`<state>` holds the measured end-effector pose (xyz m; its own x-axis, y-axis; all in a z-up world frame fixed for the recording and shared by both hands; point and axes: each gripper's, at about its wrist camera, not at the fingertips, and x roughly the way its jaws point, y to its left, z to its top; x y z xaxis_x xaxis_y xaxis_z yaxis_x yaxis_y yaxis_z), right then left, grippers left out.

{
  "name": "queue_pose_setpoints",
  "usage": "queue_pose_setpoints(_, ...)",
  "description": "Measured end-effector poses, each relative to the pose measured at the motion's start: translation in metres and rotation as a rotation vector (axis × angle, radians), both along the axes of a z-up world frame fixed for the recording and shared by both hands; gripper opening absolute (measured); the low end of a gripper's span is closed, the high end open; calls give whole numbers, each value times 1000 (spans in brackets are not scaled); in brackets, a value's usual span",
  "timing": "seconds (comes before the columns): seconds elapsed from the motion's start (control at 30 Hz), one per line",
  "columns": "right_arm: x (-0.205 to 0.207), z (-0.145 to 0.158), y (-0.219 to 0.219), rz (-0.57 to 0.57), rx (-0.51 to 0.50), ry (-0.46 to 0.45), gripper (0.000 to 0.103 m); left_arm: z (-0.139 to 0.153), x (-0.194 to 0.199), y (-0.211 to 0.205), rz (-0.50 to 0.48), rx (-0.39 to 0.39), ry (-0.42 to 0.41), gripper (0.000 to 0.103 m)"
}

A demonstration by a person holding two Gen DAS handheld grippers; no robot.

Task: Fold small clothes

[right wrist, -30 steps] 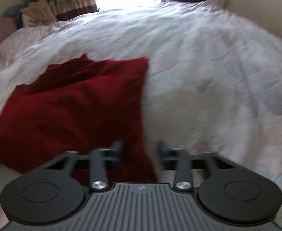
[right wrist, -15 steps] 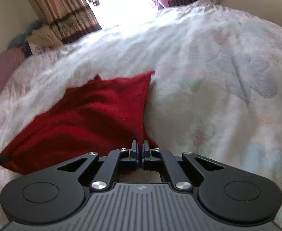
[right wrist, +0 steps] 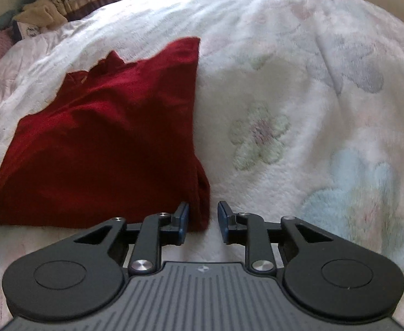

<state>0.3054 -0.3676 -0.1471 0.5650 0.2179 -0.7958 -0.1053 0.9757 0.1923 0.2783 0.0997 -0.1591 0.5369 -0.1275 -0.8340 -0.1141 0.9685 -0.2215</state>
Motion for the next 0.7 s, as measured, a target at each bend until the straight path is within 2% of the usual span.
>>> queue_pose_setpoints(0.03, -1, 1, -1, 8, -2, -18, 33, 0, 1, -2, 7, 2, 7, 51)
queue_pose_setpoints(0.1, -3, 4, 7, 41, -17, -54, 44, 4, 3, -8, 9, 36, 9, 51)
queue_pose_setpoints(0.13, -3, 4, 11, 56, -30, -61, 45, 4, 6, -11, 10, 62, 13, 48)
queue_pose_setpoints(0.17, -2, 2, 14, 64, -43, -64, 42, 3, 8, -13, 16, 76, 22, 39)
queue_pose_setpoints(0.2, 0, -1, 18, 68, -57, -53, 24, 2, 10, -14, 24, 70, 30, 24)
queue_pose_setpoints(0.23, 3, -6, 21, 78, -65, -34, 14, -1, 13, -15, 19, 36, 38, 6)
queue_pose_setpoints(0.27, 5, -11, 22, 84, -69, -21, 5, 1, 12, -15, 22, 24, 35, 6)
queue_pose_setpoints(0.3, 7, -13, 22, 79, -69, -14, 4, 4, 11, -17, 24, 44, 30, 6)
queue_pose_setpoints(0.47, -3, -2, 12, 38, -24, -50, 2, 41, -9, -22, 43, 71, -52, 5)
queue_pose_setpoints(0.57, -20, 13, 9, 32, -25, -92, 2, 71, -27, -16, 41, 28, -99, 5)
queue_pose_setpoints(0.7, -44, 36, 2, 11, 25, -144, 2, 98, -57, -20, -3, 63, -76, 5)
